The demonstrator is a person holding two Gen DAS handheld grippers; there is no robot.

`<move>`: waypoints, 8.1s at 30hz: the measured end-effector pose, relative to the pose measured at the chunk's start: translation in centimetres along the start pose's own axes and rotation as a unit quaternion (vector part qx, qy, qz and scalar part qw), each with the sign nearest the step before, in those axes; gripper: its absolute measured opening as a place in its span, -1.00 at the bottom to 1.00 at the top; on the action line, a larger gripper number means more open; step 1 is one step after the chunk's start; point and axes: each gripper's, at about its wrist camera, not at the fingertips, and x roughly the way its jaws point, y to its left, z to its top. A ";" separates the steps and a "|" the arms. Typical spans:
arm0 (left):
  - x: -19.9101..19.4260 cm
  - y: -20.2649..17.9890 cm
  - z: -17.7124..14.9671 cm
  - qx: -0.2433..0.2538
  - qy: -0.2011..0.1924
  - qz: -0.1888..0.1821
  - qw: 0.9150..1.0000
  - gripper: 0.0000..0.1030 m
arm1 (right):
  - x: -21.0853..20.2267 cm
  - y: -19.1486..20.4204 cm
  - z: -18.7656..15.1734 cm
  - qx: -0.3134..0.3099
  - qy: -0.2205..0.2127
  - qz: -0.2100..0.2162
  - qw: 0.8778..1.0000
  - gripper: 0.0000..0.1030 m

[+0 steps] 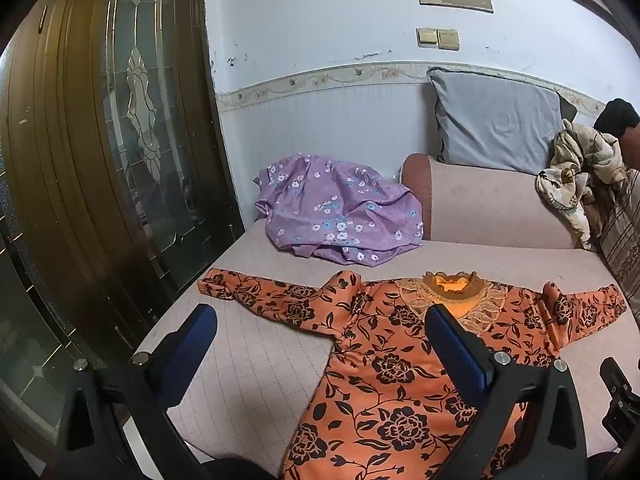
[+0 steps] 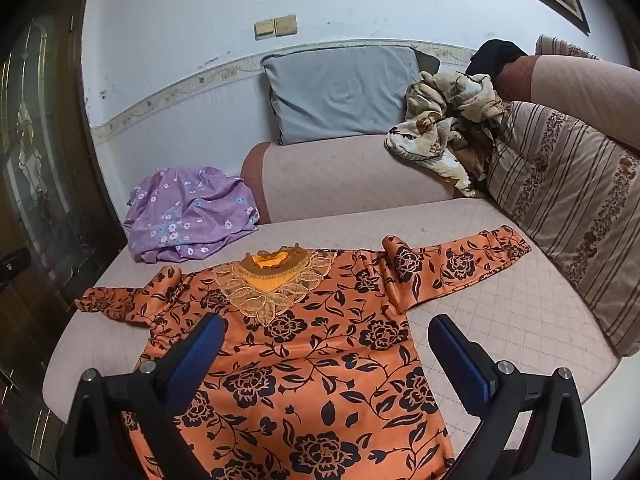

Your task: Fold small clothes

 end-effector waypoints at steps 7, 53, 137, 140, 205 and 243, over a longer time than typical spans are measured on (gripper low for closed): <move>0.4 0.0 -0.3 0.001 0.003 0.001 1.000 1.00 | 0.3 0.0 0.0 0.001 0.004 0.000 1.000 1.00; 5.9 -2.0 -0.6 0.027 0.035 0.028 0.999 1.00 | 6.7 -0.9 2.3 0.011 0.029 -0.007 1.000 1.00; 21.0 4.2 -8.0 -0.003 0.204 -0.035 0.978 1.00 | 26.1 5.3 2.5 0.178 0.140 0.408 0.884 0.70; 21.0 2.9 -7.8 -0.009 0.214 -0.060 0.975 1.00 | 25.3 2.3 2.0 0.188 0.145 0.404 0.884 0.69; 47.0 24.6 -4.2 -0.362 0.237 0.028 0.901 -0.83 | 29.6 -2.7 -2.3 0.027 0.163 0.156 0.974 0.01; 28.6 -6.5 -1.2 0.011 0.213 -0.208 0.955 0.47 | 28.2 -13.1 1.8 0.232 0.149 0.172 0.946 0.21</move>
